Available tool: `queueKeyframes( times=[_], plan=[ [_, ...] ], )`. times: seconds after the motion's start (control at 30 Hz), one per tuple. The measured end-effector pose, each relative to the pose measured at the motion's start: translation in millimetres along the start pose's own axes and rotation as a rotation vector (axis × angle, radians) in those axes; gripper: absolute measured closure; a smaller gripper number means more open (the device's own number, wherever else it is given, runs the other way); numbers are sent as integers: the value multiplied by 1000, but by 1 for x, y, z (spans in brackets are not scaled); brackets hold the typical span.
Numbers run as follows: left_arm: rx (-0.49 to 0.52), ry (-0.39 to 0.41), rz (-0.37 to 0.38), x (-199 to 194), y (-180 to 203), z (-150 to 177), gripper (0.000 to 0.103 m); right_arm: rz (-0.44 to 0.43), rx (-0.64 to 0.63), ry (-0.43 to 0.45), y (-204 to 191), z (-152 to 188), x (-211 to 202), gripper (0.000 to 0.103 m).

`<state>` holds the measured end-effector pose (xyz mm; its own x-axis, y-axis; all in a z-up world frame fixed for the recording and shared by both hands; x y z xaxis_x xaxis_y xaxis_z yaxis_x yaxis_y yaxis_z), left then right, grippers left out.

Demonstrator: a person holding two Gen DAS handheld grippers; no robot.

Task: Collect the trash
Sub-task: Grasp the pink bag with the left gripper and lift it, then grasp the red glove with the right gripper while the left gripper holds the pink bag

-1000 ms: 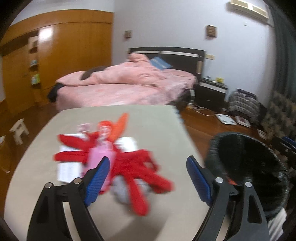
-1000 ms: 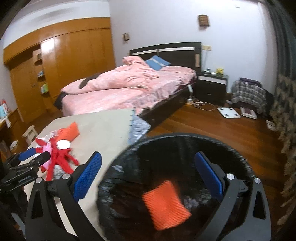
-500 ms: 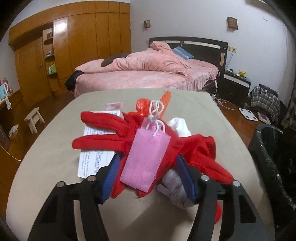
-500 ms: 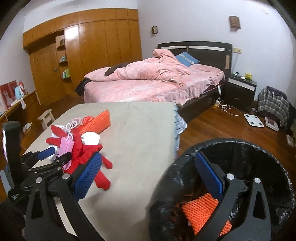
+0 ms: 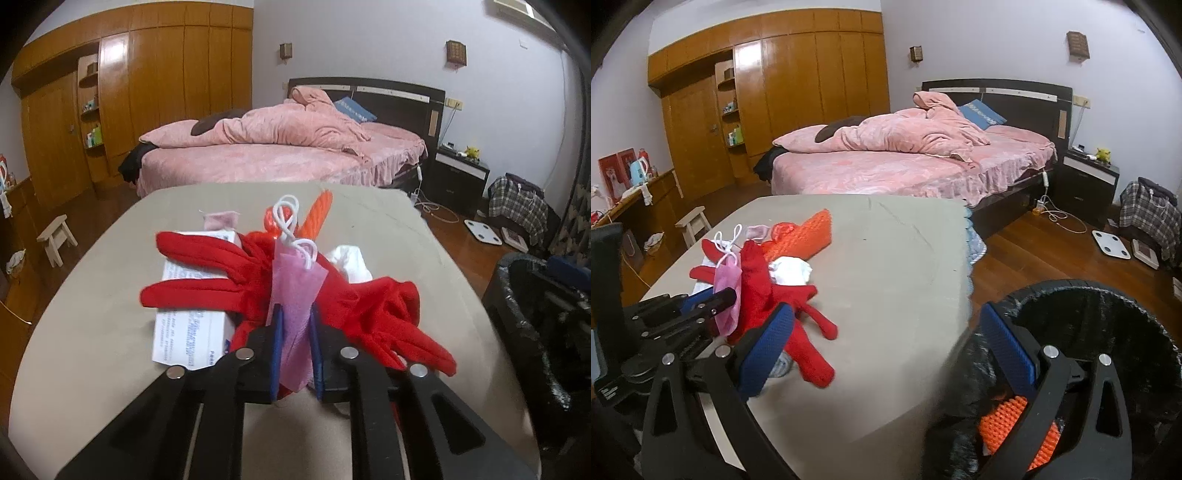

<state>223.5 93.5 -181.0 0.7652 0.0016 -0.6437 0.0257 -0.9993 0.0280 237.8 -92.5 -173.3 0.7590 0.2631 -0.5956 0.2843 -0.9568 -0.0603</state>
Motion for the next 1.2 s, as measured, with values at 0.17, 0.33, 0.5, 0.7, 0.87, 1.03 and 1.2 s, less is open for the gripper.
queueKeyframes(
  times=[0.17, 0.33, 0.5, 0.7, 0.87, 1.03, 1.2],
  plan=[
    [-35, 24, -10, -19, -15, -3, 89, -36, -17, 0, -20, -5, 8, 5],
    [-55, 37, -50, -33, -41, -1, 89, -81, -37, -8, -46, -11, 23, 6],
    [-76, 35, -92, -36, -66, 1, 89, -119, -73, -31, -78, -12, 45, 6],
    [-102, 34, -108, -34, -86, 1, 90, -170, -119, -65, -111, -13, 65, 21],
    [-116, 25, -110, -32, -92, 7, 90, -164, -133, -111, -122, -6, 83, 25],
    [-124, 15, -106, -27, -88, 9, 90, -169, -155, -151, -126, 7, 92, 36],
    [-123, 11, -102, -26, -87, 9, 89, -242, -153, -177, -129, 9, 93, 78]
  ],
)
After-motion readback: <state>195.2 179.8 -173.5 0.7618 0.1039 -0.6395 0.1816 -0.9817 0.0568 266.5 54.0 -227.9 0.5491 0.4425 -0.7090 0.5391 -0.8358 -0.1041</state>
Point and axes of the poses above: each gripper's, at about its wrist camera, not at the fingertips, and x roughly the way its jaws point, y to its right, z to its underside, the point moved 9 cm from there along x, roughly the way its jaws point, and after that the axes turned 2 degrees about -y, right-handed, at the moved point
